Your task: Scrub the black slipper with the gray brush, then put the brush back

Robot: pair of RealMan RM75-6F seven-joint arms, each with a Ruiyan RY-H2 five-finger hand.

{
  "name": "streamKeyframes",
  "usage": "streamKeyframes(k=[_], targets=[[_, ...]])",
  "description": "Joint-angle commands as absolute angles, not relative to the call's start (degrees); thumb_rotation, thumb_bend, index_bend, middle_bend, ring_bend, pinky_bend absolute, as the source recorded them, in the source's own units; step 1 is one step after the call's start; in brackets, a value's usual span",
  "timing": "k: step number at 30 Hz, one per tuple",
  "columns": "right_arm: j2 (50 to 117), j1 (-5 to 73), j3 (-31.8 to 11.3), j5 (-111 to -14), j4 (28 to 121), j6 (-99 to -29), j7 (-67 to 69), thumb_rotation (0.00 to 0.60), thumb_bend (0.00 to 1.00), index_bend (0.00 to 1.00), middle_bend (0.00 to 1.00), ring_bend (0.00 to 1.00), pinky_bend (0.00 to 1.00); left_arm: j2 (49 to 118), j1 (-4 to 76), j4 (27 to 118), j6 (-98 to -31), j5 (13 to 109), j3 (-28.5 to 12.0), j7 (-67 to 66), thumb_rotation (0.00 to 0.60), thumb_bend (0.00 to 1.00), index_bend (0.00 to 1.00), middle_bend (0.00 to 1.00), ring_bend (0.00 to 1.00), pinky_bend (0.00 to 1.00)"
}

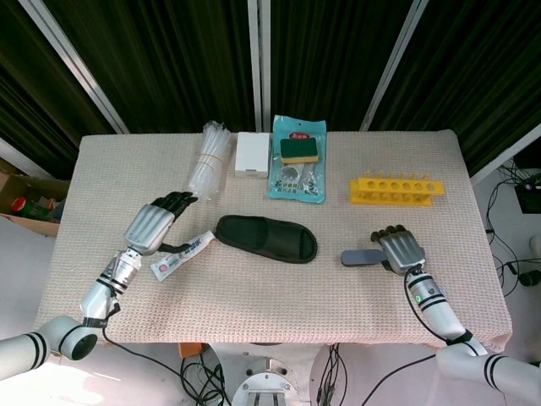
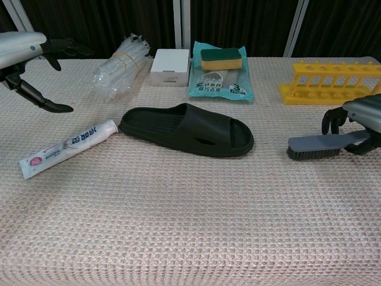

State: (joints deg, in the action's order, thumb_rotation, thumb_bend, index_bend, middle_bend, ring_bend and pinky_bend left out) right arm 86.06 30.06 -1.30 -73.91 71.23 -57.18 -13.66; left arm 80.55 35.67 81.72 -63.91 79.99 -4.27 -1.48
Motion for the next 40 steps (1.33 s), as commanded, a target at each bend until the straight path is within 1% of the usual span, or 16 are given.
streamKeyframes(k=[1,2,5,10,15,16,17,19,21,24,28,30,31,34,35,40], targets=[[85.03,29.84,-1.57,-72.89,72.97,-56.50,-15.04,0.600,0.39,0.13,0.19,0.05,0.11,80.41,35.53,81.93,-63.95,80.21,-4.33,-1.24,0.510,0.14,0.13,0.11,0.12,0.29],[84.82,29.69,-1.63,-73.02,73.37,-56.82,-15.20,0.600,0.38,0.09,0.16,0.02,0.08,80.30,35.45,82.07,-64.07,80.40,-4.36,-1.19,0.507,0.14,0.13,0.11,0.12,0.29],[83.93,29.40,-1.66,-72.98,74.62,-56.99,-15.60,0.600,0.37,0.01,0.09,0.00,0.02,79.95,35.28,82.54,-64.45,80.88,-4.47,-1.33,0.506,0.14,0.13,0.11,0.12,0.28],[80.70,29.19,-1.43,-70.96,79.03,-55.21,-17.74,0.600,0.32,0.00,0.02,0.00,0.00,79.29,34.88,83.37,-64.90,81.04,-4.73,-2.15,0.506,0.14,0.13,0.11,0.12,0.28],[77.49,28.97,-0.78,-68.97,83.28,-53.76,-20.08,0.600,0.18,0.00,0.00,0.00,0.00,78.84,34.37,83.85,-64.90,80.70,-4.79,-2.79,0.510,0.14,0.13,0.11,0.12,0.28],[76.94,28.78,-0.64,-68.87,84.06,-53.94,-20.30,0.600,0.17,0.00,0.00,0.00,0.00,78.72,34.24,83.98,-65.06,80.70,-4.81,-2.99,0.508,0.14,0.13,0.11,0.12,0.28],[76.13,28.32,-0.43,-69.11,85.22,-54.65,-20.35,0.600,0.13,0.00,0.00,0.00,0.00,78.50,34.00,84.21,-65.45,80.74,-4.86,-3.34,0.507,0.14,0.13,0.11,0.12,0.28],[74.60,27.07,0.00,-70.41,87.32,-57.03,-19.96,0.600,0.08,0.00,0.00,0.00,0.00,78.01,33.48,84.73,-66.34,80.75,-4.97,-4.07,0.505,0.14,0.13,0.11,0.12,0.28],[72.50,24.47,0.73,-73.57,90.10,-62.53,-19.09,0.600,0.06,0.00,0.00,0.00,0.00,77.20,32.52,85.66,-68.15,80.81,-5.19,-5.12,0.507,0.13,0.13,0.11,0.12,0.28],[70.03,18.74,2.01,-80.63,93.19,-74.65,-15.20,0.600,0.05,0.00,0.00,0.00,0.00,75.93,29.80,87.55,-72.94,80.86,-5.54,-6.21,0.496,0.12,0.13,0.11,0.12,0.28],[70.27,10.45,1.86,-86.91,90.37,-91.55,-5.63,0.600,0.05,0.00,0.00,0.00,0.00,74.69,24.67,89.20,-79.96,80.75,-4.92,-6.07,0.418,0.11,0.13,0.12,0.11,0.28],[71.36,7.11,1.04,-87.08,87.13,-97.18,-0.65,0.600,0.05,0.00,0.00,0.00,0.00,73.98,21.69,90.03,-82.75,79.84,-4.02,-7.16,0.359,0.10,0.13,0.12,0.11,0.28],[71.87,6.03,0.67,-86.66,85.84,-98.56,1.37,0.600,0.07,0.00,0.00,0.00,0.00,73.78,20.31,90.60,-83.87,79.16,-3.58,-7.91,0.312,0.09,0.13,0.12,0.10,0.27],[73.41,3.29,-0.19,-84.13,82.46,-99.82,7.47,0.600,0.16,0.00,0.00,0.00,0.00,73.13,15.99,92.92,-86.81,77.35,-1.47,-11.16,0.184,0.06,0.12,0.11,0.08,0.26],[73.99,2.72,-0.41,-83.38,81.39,-99.68,8.87,0.600,0.17,0.00,0.00,0.00,0.00,73.07,14.91,93.16,-87.63,77.45,-0.78,-11.65,0.165,0.06,0.11,0.11,0.08,0.26],[77.09,1.50,-1.03,-80.90,76.78,-96.71,10.02,0.600,0.18,0.00,0.00,0.00,0.00,72.86,11.16,91.31,-90.48,80.99,1.98,-9.52,0.162,0.06,0.11,0.11,0.08,0.24]])
